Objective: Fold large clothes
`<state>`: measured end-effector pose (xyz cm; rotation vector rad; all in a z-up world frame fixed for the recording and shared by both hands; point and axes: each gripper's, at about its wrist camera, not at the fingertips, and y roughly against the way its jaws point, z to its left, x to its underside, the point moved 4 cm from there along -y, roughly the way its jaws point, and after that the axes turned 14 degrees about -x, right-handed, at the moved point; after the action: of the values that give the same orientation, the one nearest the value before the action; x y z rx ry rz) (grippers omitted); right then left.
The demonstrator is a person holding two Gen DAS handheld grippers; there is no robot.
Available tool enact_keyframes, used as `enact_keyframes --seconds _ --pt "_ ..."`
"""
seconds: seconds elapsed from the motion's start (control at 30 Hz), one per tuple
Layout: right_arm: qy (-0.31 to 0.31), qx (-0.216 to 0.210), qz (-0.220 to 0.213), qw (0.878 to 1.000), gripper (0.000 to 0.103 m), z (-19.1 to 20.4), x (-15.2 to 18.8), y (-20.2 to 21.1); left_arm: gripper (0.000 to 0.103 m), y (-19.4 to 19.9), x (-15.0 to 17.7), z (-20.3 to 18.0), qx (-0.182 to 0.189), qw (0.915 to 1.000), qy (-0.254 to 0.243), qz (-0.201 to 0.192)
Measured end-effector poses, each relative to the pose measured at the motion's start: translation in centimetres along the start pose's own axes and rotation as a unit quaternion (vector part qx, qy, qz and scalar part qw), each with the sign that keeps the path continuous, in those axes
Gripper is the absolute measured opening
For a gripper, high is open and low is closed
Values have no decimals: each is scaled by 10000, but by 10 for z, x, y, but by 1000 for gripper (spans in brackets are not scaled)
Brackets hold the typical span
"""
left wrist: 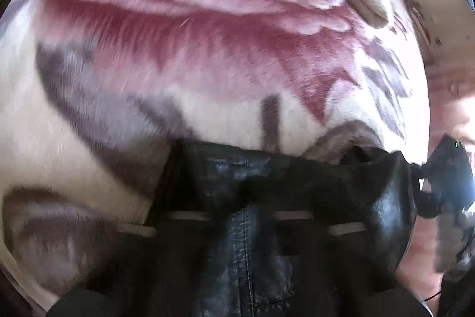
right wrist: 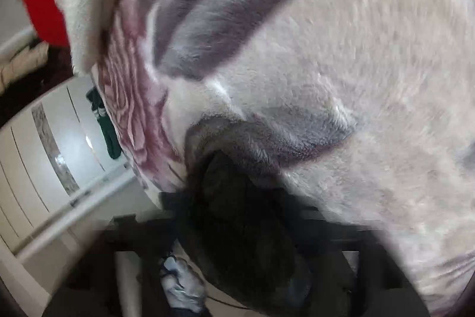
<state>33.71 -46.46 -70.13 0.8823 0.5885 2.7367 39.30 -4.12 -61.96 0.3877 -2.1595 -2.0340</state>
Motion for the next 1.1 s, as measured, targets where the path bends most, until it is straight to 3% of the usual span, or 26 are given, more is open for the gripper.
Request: enact_keyframes --seconds 0.13,0.3,0.33,0.4,0.43,0.47,0.5,0.57,0.63,0.77,0.83,0.93,1.0,1.07,1.1 --pt "-173 -69 -767 9969 21 -3 5 10 5 1 7 6 121 9999 38 -79" --pt "-1517 -1042 -1277 9746 22 -46 9 10 5 2 6 19 493 9981 361 31" --pt "-1508 -1057 -1237 9751 24 -44 8 9 5 4 4 22 480 9979 425 51" --pt "-1039 -1031 -930 9849 44 -26 3 12 9 13 3 29 631 9962 591 123" --pt "-795 -810 -738 9908 53 -16 1 17 9 18 3 32 757 9947 679 143" --pt "-566 -573 -651 9946 69 -8 -1 25 9 24 3 36 905 9928 772 147" --pt "-288 -466 -644 9964 76 1 -2 33 14 31 4 41 1035 9907 874 135" --pt "496 -48 -523 9974 77 22 0 47 26 44 7 52 1068 9884 1078 52" --pt "1147 452 -266 9920 78 36 5 48 54 56 15 65 1152 9849 1292 -94" --pt "1825 1107 538 9755 78 38 27 24 55 68 35 82 1204 9793 1618 -159" --pt "2015 1294 613 9690 77 36 32 8 55 67 46 86 1170 9792 1653 -148" --pt "2204 1816 340 9577 77 29 26 -8 55 60 63 91 1159 9788 1688 -6" --pt "2118 1719 282 9617 80 26 23 -6 55 54 75 92 1260 9774 1690 127" --pt "1951 1368 499 9699 80 27 29 -5 55 49 90 91 1488 9739 1695 255" --pt "1871 1175 674 9729 86 24 33 -4 55 47 95 91 1550 9727 1700 307"
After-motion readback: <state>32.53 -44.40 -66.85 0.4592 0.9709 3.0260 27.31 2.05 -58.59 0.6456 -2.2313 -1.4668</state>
